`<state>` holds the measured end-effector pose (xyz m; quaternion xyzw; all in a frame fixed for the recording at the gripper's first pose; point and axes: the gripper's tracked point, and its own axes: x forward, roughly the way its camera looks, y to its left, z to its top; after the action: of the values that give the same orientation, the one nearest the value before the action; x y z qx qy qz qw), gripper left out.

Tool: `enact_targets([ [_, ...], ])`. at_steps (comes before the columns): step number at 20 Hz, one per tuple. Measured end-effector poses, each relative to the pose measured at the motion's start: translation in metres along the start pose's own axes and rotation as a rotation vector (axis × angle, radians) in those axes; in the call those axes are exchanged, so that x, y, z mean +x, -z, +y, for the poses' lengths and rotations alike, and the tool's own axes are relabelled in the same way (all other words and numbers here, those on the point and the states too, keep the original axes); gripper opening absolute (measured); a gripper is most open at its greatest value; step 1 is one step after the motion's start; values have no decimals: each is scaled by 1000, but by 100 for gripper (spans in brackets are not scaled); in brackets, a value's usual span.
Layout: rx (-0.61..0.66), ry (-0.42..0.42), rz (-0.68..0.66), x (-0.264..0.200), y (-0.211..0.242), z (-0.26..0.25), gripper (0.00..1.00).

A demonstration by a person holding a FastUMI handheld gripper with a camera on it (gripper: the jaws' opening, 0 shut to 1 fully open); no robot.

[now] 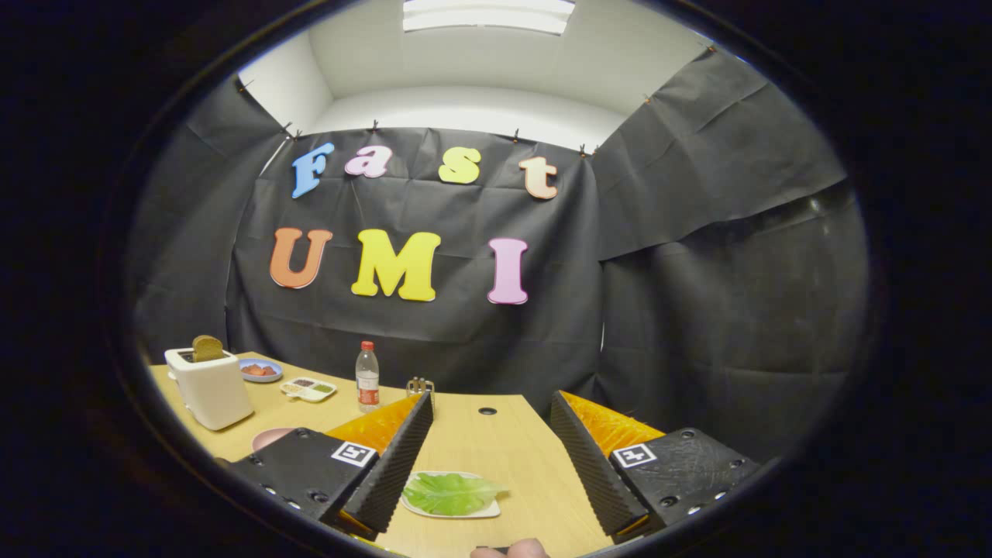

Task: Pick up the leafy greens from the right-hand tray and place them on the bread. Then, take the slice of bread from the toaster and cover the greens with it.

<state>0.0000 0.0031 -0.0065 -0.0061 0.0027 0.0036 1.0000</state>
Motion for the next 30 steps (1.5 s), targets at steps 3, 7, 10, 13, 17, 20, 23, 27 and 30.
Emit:
enact_targets([
  [3,8,-15,10,2,4,3,95],
  [7,31,-29,55,9,18,3,95],
  [10,54,-47,121,17,37,3,95],
  [13,136,-105,246,24,67,14,95],
  [17,247,-91,389,44,112,9,95],
  [20,392,-74,501,54,139,7,95],
  [23,517,-32,594,63,164,3,96],
  [27,560,39,666,77,194,-5,96],
  [30,619,57,724,89,216,-7,96],
])
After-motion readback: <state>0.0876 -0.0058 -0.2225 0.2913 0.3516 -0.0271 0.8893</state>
